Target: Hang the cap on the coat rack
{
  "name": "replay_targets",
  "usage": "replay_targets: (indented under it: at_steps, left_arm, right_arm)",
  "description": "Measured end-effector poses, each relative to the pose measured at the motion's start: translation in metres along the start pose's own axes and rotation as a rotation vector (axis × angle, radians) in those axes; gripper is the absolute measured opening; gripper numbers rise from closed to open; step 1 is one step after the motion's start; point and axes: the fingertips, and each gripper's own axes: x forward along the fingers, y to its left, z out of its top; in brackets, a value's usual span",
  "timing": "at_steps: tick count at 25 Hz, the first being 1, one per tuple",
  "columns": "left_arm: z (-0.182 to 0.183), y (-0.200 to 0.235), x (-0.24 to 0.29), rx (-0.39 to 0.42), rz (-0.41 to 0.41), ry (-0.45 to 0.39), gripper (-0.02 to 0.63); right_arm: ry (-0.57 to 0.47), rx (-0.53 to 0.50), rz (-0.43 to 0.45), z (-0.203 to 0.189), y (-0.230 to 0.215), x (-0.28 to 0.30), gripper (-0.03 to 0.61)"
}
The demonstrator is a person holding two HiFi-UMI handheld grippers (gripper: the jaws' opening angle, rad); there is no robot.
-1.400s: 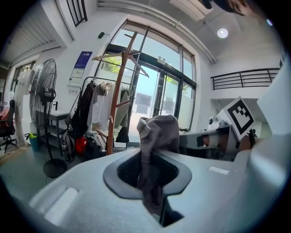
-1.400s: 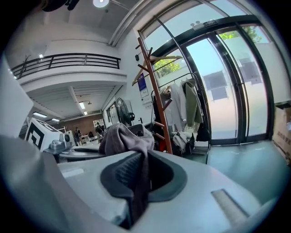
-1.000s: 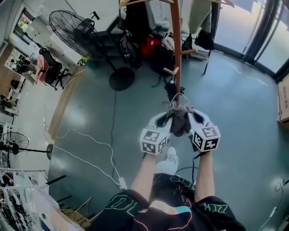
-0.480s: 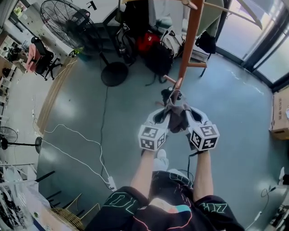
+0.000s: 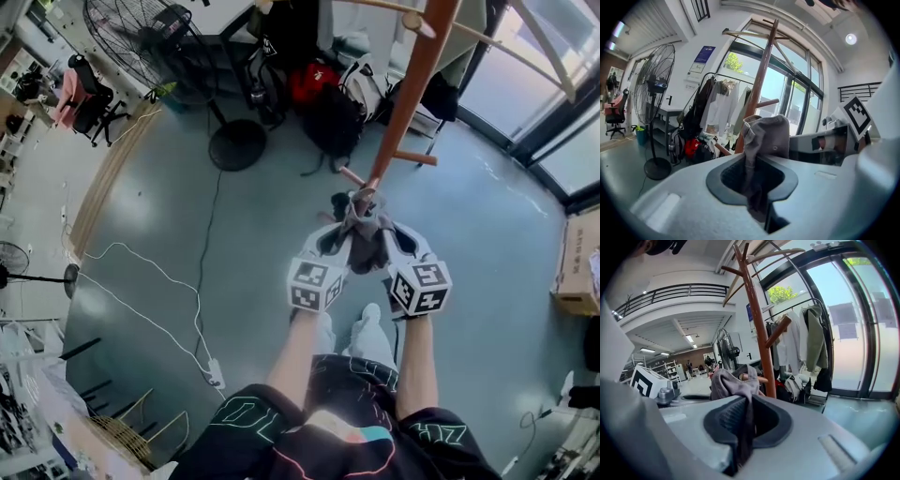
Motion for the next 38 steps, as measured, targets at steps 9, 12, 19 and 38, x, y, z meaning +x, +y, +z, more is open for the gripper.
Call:
replay_targets:
  at_steps: [9, 12, 19, 38]
  left_arm:
    - [-0.013, 0.032, 0.035, -0.07, 0.17, 0.069, 0.054]
    - [-0.019, 0.031, 0.048, -0.078, 0.218, 0.099, 0.055]
    - [-0.032, 0.028, 0.076, -0.1, 0.287, 0.124, 0.057]
    - [-0.041, 0.037, 0.081, -0.129, 0.443, 0.094, 0.135]
  right_arm:
    - [0.103, -0.018, 0.169, -0.005, -0.021, 0.063, 0.025]
    - [0.122, -0.009, 0.206, -0.011, -0.034, 0.071, 0.025]
    - [0.165, -0.017, 0.264, -0.022, -0.06, 0.091, 0.025]
    - [0.273, -0.127, 0.347, -0.034, -0.078, 0.111, 0.054]
